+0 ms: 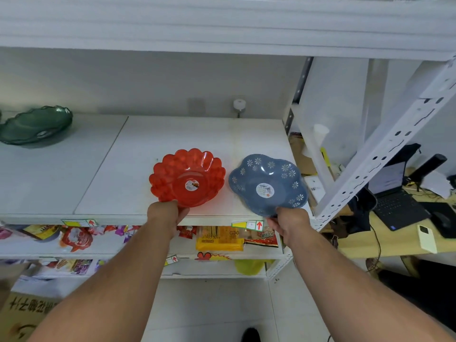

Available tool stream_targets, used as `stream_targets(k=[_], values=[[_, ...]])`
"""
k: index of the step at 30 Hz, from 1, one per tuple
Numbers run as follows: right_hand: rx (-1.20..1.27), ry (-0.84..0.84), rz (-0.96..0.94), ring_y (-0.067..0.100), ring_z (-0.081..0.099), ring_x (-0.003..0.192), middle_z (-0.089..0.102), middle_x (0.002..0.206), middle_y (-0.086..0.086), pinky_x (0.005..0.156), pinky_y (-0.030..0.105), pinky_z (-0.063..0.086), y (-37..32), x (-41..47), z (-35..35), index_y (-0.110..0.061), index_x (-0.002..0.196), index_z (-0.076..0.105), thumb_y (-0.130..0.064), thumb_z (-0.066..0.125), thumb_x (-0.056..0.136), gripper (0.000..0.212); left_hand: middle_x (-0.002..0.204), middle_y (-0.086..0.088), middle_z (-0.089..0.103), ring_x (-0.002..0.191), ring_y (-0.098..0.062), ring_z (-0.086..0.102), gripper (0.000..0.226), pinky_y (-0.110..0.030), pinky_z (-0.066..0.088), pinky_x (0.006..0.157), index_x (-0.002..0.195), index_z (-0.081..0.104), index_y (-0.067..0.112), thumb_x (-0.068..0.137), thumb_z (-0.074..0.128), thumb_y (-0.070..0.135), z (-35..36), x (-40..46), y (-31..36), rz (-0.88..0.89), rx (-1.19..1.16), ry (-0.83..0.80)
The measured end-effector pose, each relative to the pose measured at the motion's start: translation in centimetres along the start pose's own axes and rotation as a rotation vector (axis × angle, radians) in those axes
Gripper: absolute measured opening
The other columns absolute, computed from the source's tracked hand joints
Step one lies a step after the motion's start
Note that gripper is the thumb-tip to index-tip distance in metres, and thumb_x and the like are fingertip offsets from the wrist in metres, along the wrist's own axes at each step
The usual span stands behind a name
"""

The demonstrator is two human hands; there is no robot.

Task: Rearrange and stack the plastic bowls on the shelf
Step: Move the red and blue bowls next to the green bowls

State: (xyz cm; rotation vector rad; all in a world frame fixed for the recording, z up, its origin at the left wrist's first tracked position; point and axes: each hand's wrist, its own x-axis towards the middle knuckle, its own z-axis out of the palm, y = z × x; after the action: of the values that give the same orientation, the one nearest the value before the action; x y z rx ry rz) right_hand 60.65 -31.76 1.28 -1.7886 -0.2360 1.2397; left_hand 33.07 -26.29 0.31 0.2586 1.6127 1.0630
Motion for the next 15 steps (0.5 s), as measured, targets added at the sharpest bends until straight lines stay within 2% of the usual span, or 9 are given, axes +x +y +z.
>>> stream_targets(k=[2,4,6,10,12,15], values=[[-0.019,-0.01,-0.028,0.024,0.07,0.08,0.068,0.079,0.009,0.078,0.034,0.061,-0.1,0.1,0.1,-0.004,0.1,0.064,-0.001,0.059,0.088,0.013,0.061,-0.007,0.072,0.06,-0.019,0.072,0.013,-0.041,0.056,0.093,0.084,0.061,0.007,0.093,0.056,-0.002,-0.1,-0.5,0.0,0.016,-0.026,0.015],[0.017,-0.019,-0.044,0.026,0.073,0.082,0.07,0.086,0.01,0.069,0.034,0.063,-0.3,-0.2,0.2,-0.005,0.097,0.064,-0.003,0.063,0.086,0.011,0.078,-0.011,0.07,0.07,-0.022,0.071,0.013,-0.041,0.058,0.09,0.084,0.061,0.007,0.092,0.058,-0.003,-0.4,-1.1,0.1,0.037,-0.032,0.037],[0.045,-0.018,-0.066,0.029,0.074,0.083,0.072,0.089,0.009,0.069,0.035,0.063,-0.7,-0.6,0.5,-0.009,0.088,0.064,-0.005,0.066,0.085,0.005,0.086,-0.012,0.067,0.075,-0.024,0.069,0.013,-0.04,0.059,0.086,0.084,0.06,0.007,0.091,0.059,-0.004,-0.8,-1.6,0.3,0.059,-0.033,0.052],[-0.018,-0.065,-0.13,0.03,0.074,0.084,0.073,0.088,0.009,0.081,0.043,0.061,-1.6,-0.9,1.3,-0.011,0.087,0.066,-0.012,0.072,0.081,0.009,0.083,-0.013,0.068,0.086,-0.031,0.072,0.012,-0.042,0.057,0.091,0.084,0.06,0.004,0.09,0.059,-0.006,-2.3,-2.6,1.1,0.091,-0.074,0.083],[-0.079,-0.102,-0.165,0.03,0.072,0.089,0.073,0.09,0.009,0.084,0.045,0.06,-1.9,-1.1,1.9,-0.01,0.091,0.067,-0.017,0.073,0.078,0.016,0.076,-0.012,0.072,0.081,-0.029,0.073,0.009,-0.04,0.057,0.091,0.088,0.063,0.004,0.09,0.059,-0.004,-3.5,-2.8,1.4,0.098,-0.078,0.107],[-0.092,-0.135,-0.169,0.03,0.072,0.089,0.071,0.09,0.007,0.084,0.042,0.06,-1.8,-1.7,3.3,-0.015,0.084,0.063,-0.015,0.07,0.086,0.007,0.074,-0.012,0.072,0.071,-0.026,0.072,0.007,-0.033,0.06,0.08,0.089,0.063,0.002,0.092,0.058,-0.001,-5.7,-3.2,1.8,0.117,-0.096,0.157]])
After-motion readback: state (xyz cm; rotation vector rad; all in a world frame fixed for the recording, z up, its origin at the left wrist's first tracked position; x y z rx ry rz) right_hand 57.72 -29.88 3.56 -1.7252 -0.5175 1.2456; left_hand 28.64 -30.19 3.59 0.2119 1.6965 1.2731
